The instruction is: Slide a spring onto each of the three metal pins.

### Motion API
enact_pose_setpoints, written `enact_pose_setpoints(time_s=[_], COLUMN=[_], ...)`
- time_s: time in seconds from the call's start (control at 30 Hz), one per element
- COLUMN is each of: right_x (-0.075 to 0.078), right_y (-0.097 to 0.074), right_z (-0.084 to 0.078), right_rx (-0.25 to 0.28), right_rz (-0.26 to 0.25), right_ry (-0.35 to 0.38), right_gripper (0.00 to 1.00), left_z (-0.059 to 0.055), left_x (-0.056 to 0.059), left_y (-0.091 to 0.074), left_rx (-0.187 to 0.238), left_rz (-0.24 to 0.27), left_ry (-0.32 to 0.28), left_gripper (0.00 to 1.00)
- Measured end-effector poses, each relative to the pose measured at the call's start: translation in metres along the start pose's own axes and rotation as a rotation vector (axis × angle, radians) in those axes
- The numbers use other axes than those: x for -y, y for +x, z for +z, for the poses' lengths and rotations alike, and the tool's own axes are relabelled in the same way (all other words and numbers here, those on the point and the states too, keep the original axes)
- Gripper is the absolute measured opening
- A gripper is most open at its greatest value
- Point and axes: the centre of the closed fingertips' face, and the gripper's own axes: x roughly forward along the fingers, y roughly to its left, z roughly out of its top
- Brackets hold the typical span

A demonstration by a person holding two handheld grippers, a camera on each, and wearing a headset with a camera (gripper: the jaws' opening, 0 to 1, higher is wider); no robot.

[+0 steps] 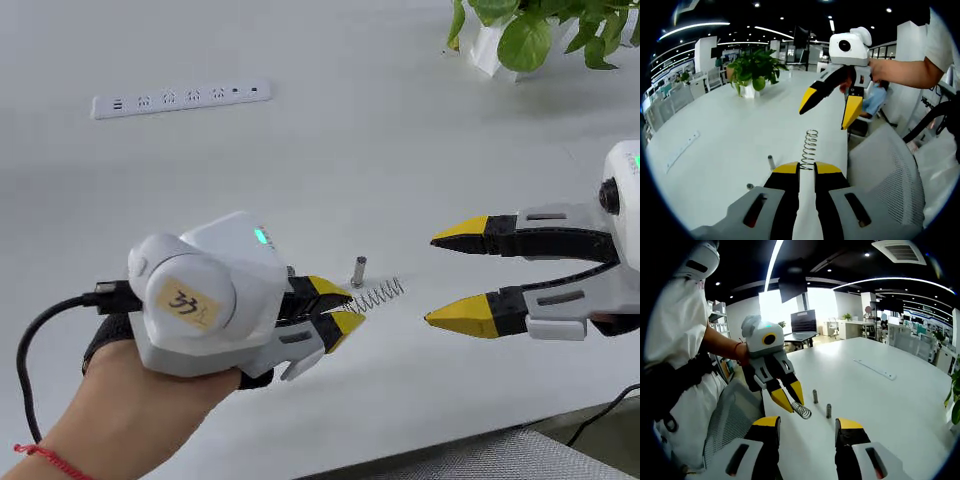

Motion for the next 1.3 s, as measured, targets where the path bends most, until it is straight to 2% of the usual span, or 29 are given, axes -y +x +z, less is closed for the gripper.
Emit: enact_pose_setpoints(time_s=[0.23, 0.3, 0.7, 1.0, 1.3], right_x=[-0.013, -0.011, -0.024, -0.025, -0.027], right_y=[0.009, 0.009, 0.013, 0.015, 0.016], right_z=[0.02, 0.021, 0.032, 0.037, 0.039], right_rx=[0.008, 0.011, -0.002, -0.006, -0.018], right_rz=[0.066, 0.074, 0.111, 0.117, 0.122], right_ry=[-0.03, -0.026, -0.036, -0.04, -0.051], right_gripper=[0.28, 0.27, 0.15, 0.08, 0.07], left_z=[0.014, 0.017, 0.027, 0.028, 0.026], left_x=[0.003, 0.005, 0.01, 0.01, 0.012], left_y=[-0.016, -0.02, -0.027, -0.029, -0.028], left_rx=[0.082, 0.102, 0.165, 0.177, 0.179], left_rz=[0.011, 0.007, -0.003, -0.006, -0.015], left_ry=[-0.013, -0.017, -0.031, -0.032, -0.035], left_gripper=[0.07, 0.07, 0.07, 0.07, 0.07])
